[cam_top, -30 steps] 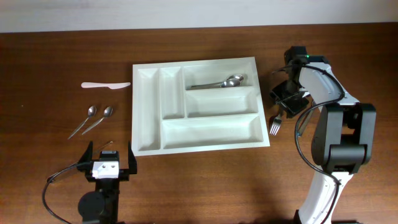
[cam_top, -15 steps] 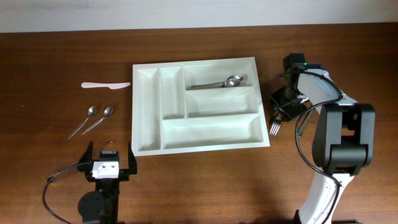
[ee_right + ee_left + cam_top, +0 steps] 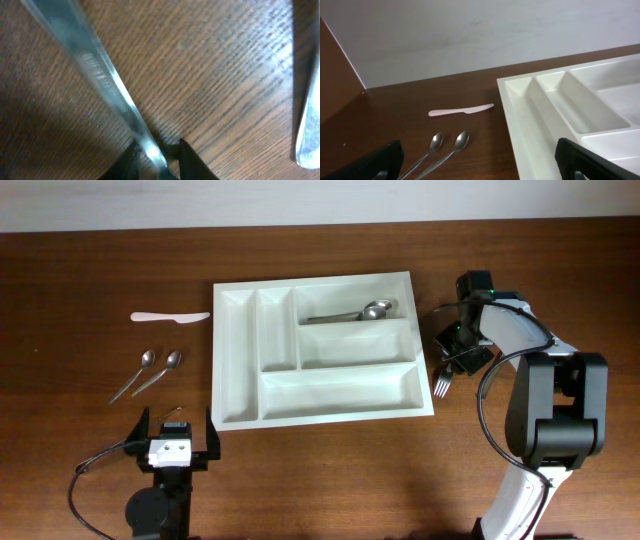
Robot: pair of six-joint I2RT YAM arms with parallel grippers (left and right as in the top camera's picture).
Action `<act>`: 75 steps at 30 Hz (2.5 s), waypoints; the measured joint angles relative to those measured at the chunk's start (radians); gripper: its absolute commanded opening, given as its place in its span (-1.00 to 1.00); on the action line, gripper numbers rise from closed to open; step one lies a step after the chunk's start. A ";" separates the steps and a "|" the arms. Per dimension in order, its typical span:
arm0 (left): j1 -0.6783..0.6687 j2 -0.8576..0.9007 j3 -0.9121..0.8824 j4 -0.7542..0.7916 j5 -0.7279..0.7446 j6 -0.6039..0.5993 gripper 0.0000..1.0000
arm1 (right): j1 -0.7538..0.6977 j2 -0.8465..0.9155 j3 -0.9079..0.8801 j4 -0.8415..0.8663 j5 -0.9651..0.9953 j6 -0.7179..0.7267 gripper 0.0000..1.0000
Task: Pack container
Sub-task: 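Lower the right gripper and grasp a metal fork's handle, then carry the fork over the tray's middle-right compartment and lower it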
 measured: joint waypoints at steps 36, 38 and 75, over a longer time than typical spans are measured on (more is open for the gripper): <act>0.000 0.000 0.000 0.000 0.000 0.000 0.98 | -0.165 0.038 0.089 0.018 -0.033 -0.176 -0.92; 0.000 0.000 0.000 0.000 0.000 0.000 0.99 | -0.168 0.044 0.135 -0.013 -0.028 -0.198 -0.93; 0.000 0.000 0.000 0.000 0.000 0.000 0.99 | 0.350 0.046 0.513 -0.261 0.172 0.407 -0.92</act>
